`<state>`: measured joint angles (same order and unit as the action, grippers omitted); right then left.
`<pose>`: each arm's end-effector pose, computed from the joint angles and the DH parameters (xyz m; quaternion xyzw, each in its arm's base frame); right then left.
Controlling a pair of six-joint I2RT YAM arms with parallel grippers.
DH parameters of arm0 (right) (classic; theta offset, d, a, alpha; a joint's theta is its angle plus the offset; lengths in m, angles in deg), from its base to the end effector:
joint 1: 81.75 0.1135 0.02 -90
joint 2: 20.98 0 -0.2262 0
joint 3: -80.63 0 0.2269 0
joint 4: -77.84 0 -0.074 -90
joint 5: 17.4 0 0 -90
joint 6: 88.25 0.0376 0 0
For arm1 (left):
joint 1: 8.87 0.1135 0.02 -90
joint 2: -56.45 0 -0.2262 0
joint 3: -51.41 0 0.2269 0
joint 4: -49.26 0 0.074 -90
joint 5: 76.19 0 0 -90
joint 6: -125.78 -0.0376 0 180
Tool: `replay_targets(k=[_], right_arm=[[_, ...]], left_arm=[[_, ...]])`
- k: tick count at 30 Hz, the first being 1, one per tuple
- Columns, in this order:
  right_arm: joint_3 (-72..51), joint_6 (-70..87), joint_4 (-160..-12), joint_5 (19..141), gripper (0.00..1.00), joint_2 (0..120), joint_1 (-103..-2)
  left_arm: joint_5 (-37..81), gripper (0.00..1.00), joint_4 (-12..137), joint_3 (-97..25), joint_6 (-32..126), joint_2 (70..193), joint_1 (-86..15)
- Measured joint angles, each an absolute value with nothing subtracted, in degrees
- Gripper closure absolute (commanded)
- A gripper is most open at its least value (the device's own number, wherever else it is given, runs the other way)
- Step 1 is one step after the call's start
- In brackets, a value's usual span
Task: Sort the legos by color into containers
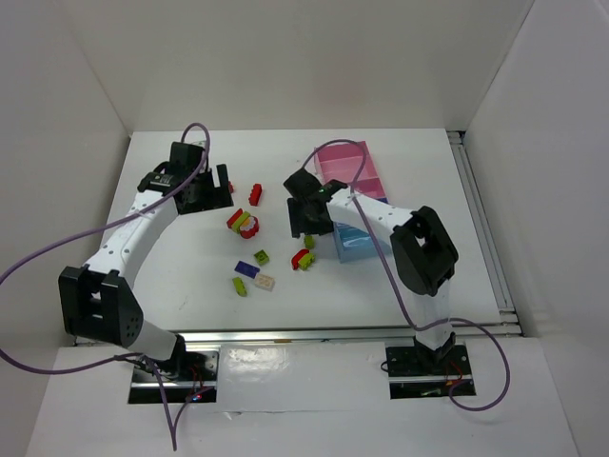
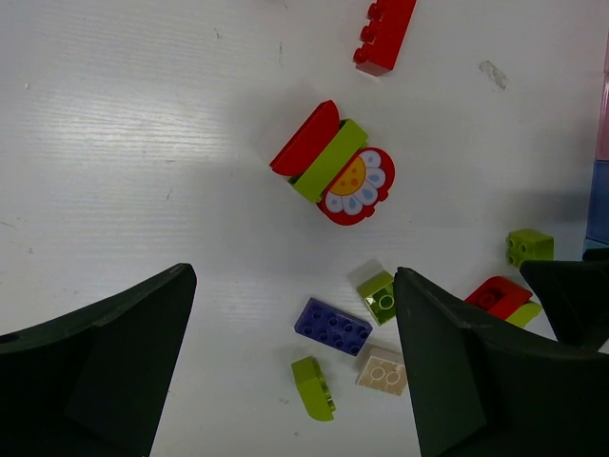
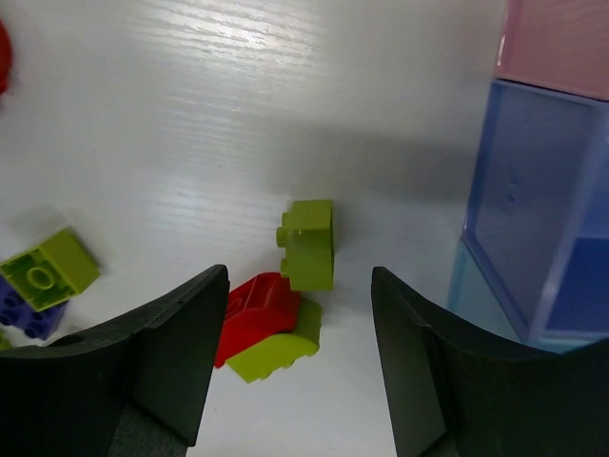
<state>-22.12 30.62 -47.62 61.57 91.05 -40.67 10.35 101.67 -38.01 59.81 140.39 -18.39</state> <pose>0.2894 0.2428 0.1871 -0.0815 0.9663 0.0525 0.2384 0.2944 -0.0471 0.2786 -0.1284 0.9209 -0.0790 0.3594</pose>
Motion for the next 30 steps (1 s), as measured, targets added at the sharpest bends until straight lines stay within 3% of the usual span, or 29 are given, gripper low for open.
replay_targets(k=[5, 8, 11, 12, 18, 30], right_arm=[[-22.1, 29.8, -47.6, 63.0, 0.31, 95.3, -40.8], [-22.1, 29.3, -47.6, 63.0, 0.37, 96.1, -40.8], [-22.1, 28.9, -47.7, 63.0, 0.46, 96.1, -40.8], [-22.2, 28.9, -47.7, 63.0, 0.56, 96.1, -40.8], [-24.9, 28.3, -47.2, 62.7, 0.82, 96.2, -40.8], [-37.7, 27.4, -46.6, 56.7, 0.82, 92.6, -42.9]], left_arm=[[10.3, 0.05, 101.8, -37.9, 59.8, 140.8, -18.4], [10.3, 0.05, 102.0, -37.9, 59.8, 140.8, -18.4], [10.3, 0.05, 102.0, -37.9, 59.8, 140.9, -18.4], [10.3, 0.05, 102.0, -37.9, 59.8, 141.0, -18.4], [10.3, 0.05, 102.0, -37.9, 59.8, 141.1, -18.4], [9.4, 0.05, 102.1, -37.9, 60.1, 141.1, -18.4]])
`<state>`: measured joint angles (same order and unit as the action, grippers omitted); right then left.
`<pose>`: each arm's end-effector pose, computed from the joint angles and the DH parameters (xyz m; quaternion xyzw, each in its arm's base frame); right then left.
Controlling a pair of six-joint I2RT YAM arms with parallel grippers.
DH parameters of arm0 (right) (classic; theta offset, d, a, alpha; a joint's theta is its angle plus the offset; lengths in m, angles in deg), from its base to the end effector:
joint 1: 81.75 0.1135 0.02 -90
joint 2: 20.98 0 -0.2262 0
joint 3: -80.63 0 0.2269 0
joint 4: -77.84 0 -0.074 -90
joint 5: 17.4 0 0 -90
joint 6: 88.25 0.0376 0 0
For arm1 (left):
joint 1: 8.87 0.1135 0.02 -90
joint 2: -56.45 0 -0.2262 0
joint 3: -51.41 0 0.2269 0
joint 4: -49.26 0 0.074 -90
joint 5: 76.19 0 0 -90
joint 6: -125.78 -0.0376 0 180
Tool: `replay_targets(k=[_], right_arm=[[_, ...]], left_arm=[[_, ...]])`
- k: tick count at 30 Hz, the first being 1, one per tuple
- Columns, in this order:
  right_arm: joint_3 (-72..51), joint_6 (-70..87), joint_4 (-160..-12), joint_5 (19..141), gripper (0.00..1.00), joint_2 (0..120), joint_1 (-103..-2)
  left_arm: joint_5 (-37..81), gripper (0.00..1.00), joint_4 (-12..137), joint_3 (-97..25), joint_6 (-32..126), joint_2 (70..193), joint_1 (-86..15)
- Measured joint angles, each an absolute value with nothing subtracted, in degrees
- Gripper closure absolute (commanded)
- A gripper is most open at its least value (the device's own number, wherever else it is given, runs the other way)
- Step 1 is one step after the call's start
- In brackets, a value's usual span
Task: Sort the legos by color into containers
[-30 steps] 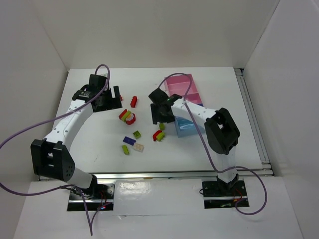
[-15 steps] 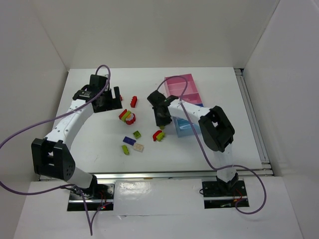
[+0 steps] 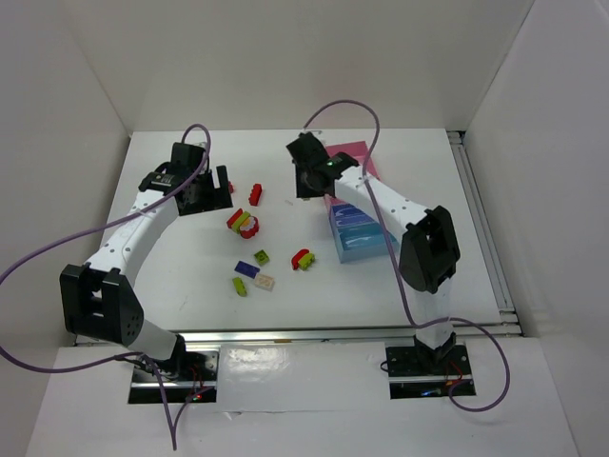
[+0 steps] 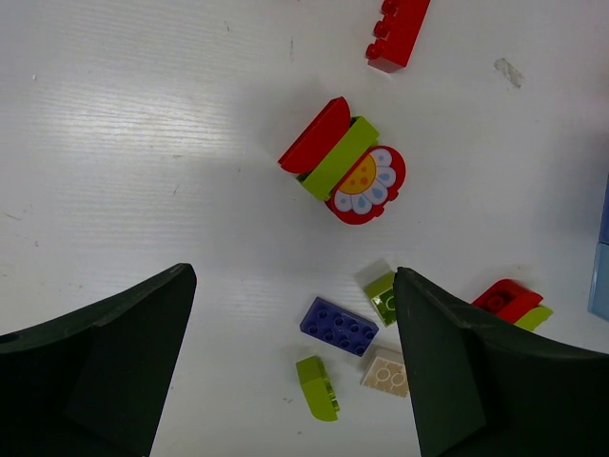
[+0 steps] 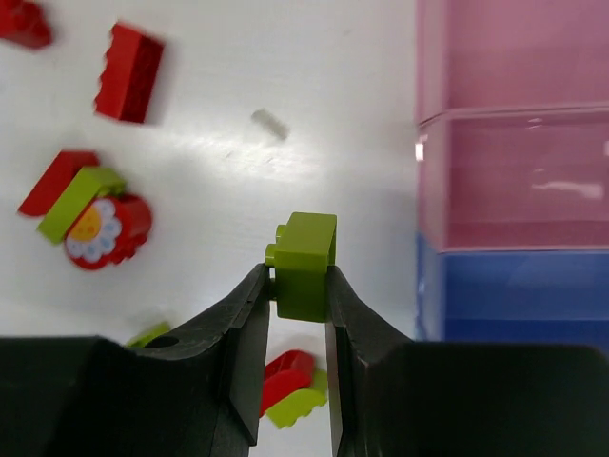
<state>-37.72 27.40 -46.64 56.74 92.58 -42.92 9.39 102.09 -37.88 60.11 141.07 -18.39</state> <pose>0.3229 0.2467 0.2545 -0.0610 0.9320 0.0676 0.3508 0.2957 -0.0466 0.2741 -0.1340 0.9238 -0.0694 0.3518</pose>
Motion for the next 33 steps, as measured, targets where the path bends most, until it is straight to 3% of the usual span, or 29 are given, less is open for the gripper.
replay_targets(k=[10, 15, 16, 17, 21, 23, 27, 33], right_arm=[[-34.8, 27.4, -47.1, 55.3, 0.82, 92.0, -56.6], [-33.6, 27.4, -47.4, 55.2, 0.80, 92.0, -58.3], [-33.5, 27.4, -47.4, 55.3, 0.77, 92.0, -58.4], [-33.5, 27.4, -47.4, 55.3, 0.58, 92.0, -58.4], [-33.5, 27.4, -47.4, 55.3, 0.36, 92.0, -58.4], [-33.2, 27.2, -47.5, 55.3, 0.36, 92.0, -58.4], [-31.2, 26.7, -47.8, 55.3, 0.46, 91.0, -57.9], [-25.8, 21.9, -47.9, 56.4, 0.46, 84.6, -51.2]], left_arm=[[9.0, 0.05, 102.3, -37.9, 60.1, 141.1, -18.4], [8.4, 0.05, 102.6, -37.9, 60.0, 141.1, -18.4], [8.2, 0.05, 102.7, -37.9, 60.0, 141.1, -18.4], [8.1, 0.05, 102.9, -37.9, 60.0, 141.1, -18.4], [8.0, 0.05, 103.3, -37.9, 60.0, 141.1, -18.4], [8.0, 0.05, 103.4, -37.9, 60.0, 141.1, -18.4], [8.1, 0.05, 103.5, -37.9, 60.0, 141.1, -18.4], [8.0, 0.05, 103.7, -37.9, 60.0, 141.1, -18.4]])
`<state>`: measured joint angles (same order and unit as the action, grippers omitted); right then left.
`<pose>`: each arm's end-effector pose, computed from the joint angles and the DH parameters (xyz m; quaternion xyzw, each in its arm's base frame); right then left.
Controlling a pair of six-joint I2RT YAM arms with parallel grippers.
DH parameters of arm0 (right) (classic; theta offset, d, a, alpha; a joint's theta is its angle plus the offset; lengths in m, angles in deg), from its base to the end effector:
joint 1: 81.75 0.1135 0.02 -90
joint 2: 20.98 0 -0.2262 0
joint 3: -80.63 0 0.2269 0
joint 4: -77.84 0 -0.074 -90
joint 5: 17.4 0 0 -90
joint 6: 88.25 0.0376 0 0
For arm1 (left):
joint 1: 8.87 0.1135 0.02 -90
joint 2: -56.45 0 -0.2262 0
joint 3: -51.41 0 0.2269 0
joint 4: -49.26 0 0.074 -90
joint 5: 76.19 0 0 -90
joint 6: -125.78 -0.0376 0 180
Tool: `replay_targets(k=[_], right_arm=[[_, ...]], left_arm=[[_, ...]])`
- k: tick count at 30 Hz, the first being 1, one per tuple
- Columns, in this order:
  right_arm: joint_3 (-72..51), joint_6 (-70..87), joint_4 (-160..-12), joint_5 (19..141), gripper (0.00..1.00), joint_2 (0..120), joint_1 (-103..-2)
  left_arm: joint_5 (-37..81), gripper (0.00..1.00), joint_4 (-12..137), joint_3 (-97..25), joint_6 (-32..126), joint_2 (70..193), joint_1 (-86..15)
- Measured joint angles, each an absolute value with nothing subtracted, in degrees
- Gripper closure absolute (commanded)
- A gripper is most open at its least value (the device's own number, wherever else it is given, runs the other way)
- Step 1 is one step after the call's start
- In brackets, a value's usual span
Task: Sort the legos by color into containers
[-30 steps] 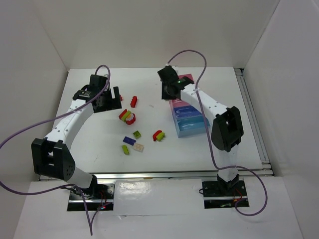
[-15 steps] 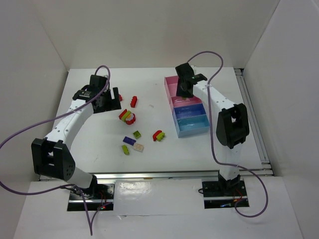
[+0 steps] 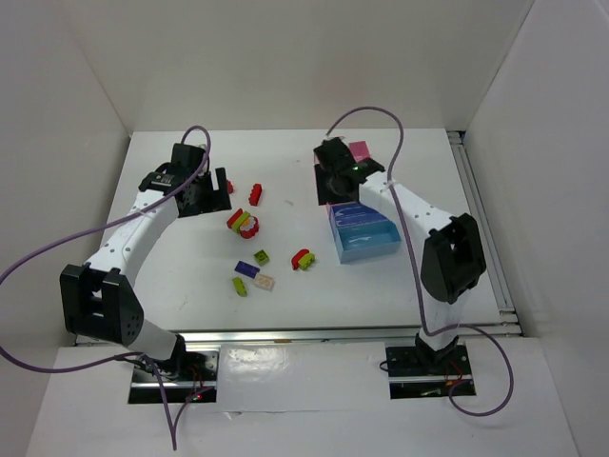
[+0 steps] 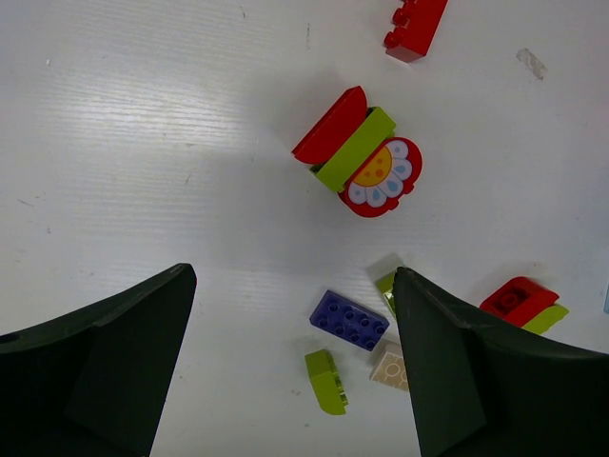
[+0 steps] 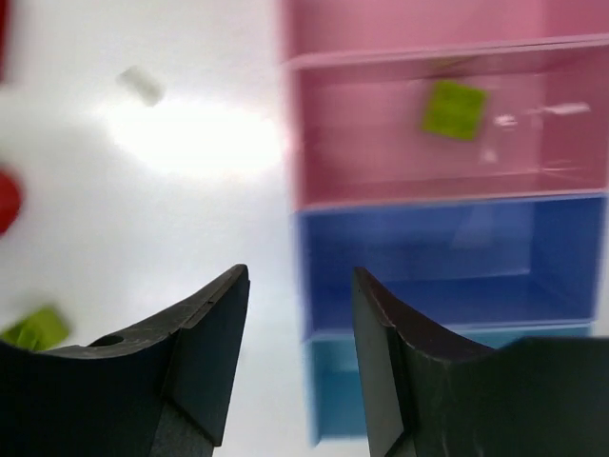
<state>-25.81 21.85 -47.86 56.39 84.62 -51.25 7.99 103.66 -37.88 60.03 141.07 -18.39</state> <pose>0.3269 0.1804 0.2462 -0.0412 0.9402 0.0116 0.3378 0.2935 -0.0454 0.2722 -0.1375 0.9277 -0.0542 0.3428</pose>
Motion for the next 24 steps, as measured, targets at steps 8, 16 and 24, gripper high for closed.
replay_targets(k=[8, 16, 24], right_arm=[[-17.5, 14.6, -49.1, 68.0, 0.22, 81.3, -37.8], [-13.7, 12.4, -48.5, 71.2, 0.20, 82.3, -36.0], [-25.8, 16.5, -48.7, 69.5, 0.22, 90.7, -37.5]], left_arm=[[7.7, 0.05, 104.0, -37.9, 60.0, 141.1, -18.4], [7.7, 0.05, 104.1, -37.9, 60.1, 141.1, -18.4], [8.9, 0.06, 104.5, -38.4, 61.6, 143.2, -18.7]])
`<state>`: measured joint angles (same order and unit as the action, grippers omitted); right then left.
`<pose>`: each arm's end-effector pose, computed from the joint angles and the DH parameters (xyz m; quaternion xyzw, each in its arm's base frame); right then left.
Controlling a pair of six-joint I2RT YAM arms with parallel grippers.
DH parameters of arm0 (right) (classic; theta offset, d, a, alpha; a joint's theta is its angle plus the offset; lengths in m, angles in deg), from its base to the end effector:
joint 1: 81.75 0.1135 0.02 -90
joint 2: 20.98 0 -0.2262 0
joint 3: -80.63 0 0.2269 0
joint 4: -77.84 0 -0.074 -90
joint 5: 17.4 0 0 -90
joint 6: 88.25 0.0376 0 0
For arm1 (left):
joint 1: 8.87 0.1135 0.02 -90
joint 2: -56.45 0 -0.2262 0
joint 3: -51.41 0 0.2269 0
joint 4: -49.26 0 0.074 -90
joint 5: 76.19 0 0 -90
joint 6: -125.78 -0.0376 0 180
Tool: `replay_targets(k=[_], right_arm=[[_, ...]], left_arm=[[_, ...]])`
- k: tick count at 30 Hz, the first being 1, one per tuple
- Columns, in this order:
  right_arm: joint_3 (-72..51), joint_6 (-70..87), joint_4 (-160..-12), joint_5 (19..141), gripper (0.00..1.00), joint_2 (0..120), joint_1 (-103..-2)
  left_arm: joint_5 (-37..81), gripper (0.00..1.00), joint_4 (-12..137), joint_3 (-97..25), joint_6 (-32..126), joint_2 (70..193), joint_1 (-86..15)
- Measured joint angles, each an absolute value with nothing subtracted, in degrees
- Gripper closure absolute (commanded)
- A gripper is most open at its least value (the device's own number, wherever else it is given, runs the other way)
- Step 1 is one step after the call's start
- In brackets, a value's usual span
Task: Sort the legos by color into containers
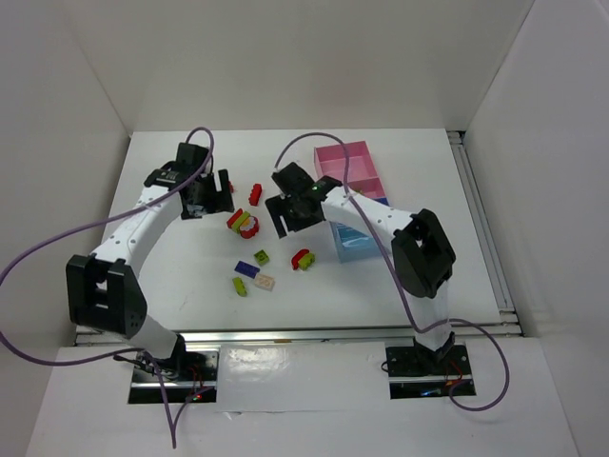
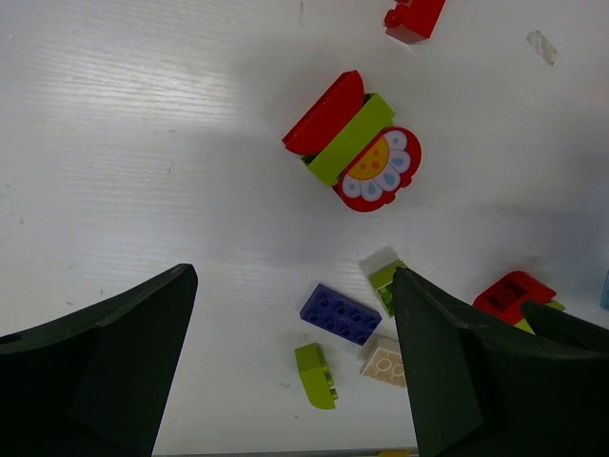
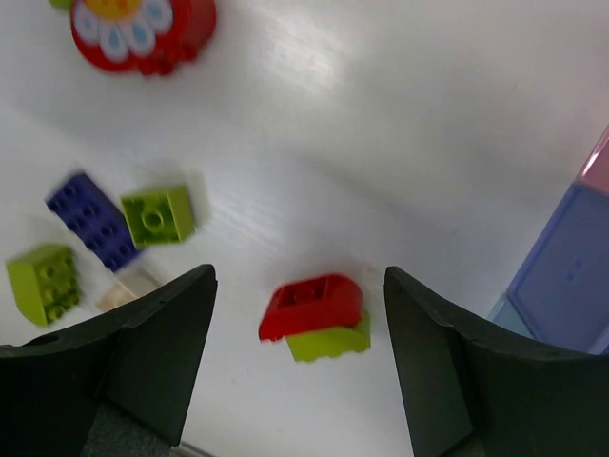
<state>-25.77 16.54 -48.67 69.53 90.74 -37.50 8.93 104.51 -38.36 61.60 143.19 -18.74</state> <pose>0.2789 0.2689 0.2072 -0.2379 0.9330 0.1100 0.2466 0.2981 -0.0486 0.2632 -0.1448 0.9342 -0.0608 0.3202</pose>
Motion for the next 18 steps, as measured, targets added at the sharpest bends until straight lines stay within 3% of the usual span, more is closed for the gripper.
replay_targets(k=[7, 14, 18], right_arm=[[-38.1, 21.3, -49.9, 68.9, 0.22, 97.7, -40.3], [-60.7, 25.2, -51.3, 68.2, 0.17, 114.3, -41.6], [-66.6, 26.9, -53.2, 68.3, 0.17, 120.9, -41.7]], left_arm=[[11.4, 0.08, 105.2, -48.7, 65.4, 154.4, -19.3], [13.8, 0.08, 105.6, -49.9, 69.4, 155.2, -13.4], [14.2, 0.08, 105.3, -47.7, 70.8, 154.1, -10.2]])
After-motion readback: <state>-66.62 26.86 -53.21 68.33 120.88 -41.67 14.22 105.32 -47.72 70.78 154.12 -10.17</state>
